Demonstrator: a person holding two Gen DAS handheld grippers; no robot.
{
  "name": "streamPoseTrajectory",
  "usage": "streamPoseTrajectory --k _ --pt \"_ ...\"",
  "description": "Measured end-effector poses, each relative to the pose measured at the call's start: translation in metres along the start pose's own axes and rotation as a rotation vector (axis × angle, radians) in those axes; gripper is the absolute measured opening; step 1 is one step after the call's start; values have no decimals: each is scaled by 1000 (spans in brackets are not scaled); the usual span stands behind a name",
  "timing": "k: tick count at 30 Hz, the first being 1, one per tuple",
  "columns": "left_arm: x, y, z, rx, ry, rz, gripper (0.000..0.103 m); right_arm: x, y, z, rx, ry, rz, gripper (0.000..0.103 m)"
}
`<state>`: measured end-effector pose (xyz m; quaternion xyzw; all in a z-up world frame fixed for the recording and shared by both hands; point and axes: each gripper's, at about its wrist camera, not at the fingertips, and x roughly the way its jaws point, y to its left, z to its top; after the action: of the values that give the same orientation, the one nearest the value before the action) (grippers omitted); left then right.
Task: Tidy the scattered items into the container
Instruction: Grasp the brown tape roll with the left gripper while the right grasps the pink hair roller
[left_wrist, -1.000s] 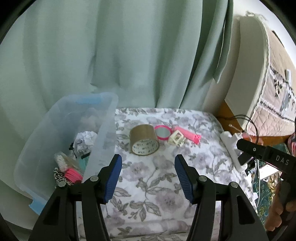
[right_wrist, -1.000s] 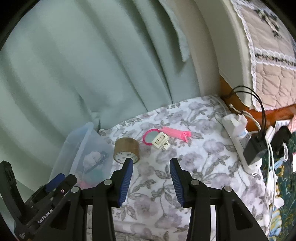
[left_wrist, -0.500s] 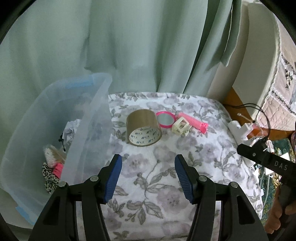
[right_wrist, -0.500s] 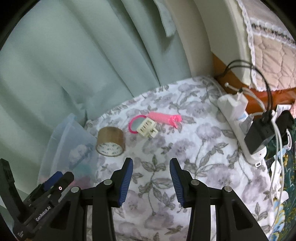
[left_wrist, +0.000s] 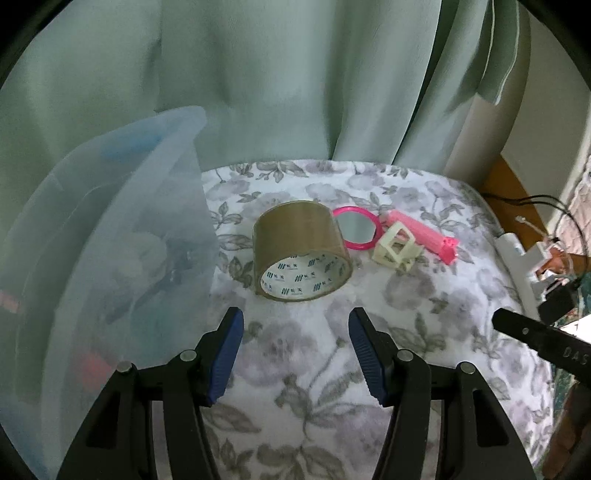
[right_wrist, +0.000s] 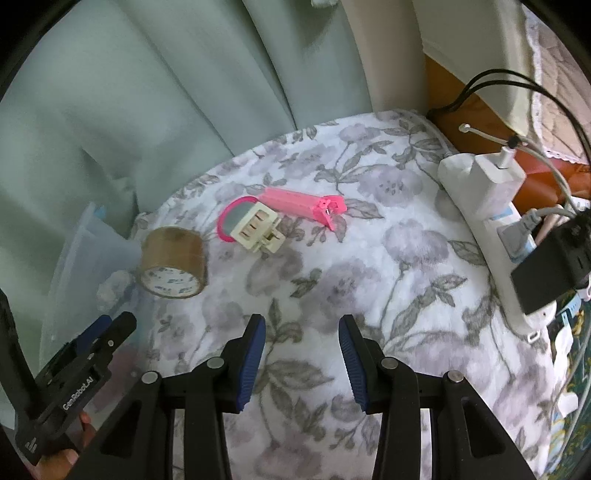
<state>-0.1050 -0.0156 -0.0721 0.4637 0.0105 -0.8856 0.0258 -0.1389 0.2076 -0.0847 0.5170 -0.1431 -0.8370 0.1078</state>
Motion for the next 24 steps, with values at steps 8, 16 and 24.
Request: streamPoseTrajectory --k 8,16,24 --pt "38 9 7 -7 25 47 60 29 -6 25 -27 23 -46 45" --pt "66 12 13 -6 26 67 60 57 -2 60 -121 -6 -92 53" --pt "81 13 19 -13 20 63 60 83 18 86 -307 -7 -95 53"
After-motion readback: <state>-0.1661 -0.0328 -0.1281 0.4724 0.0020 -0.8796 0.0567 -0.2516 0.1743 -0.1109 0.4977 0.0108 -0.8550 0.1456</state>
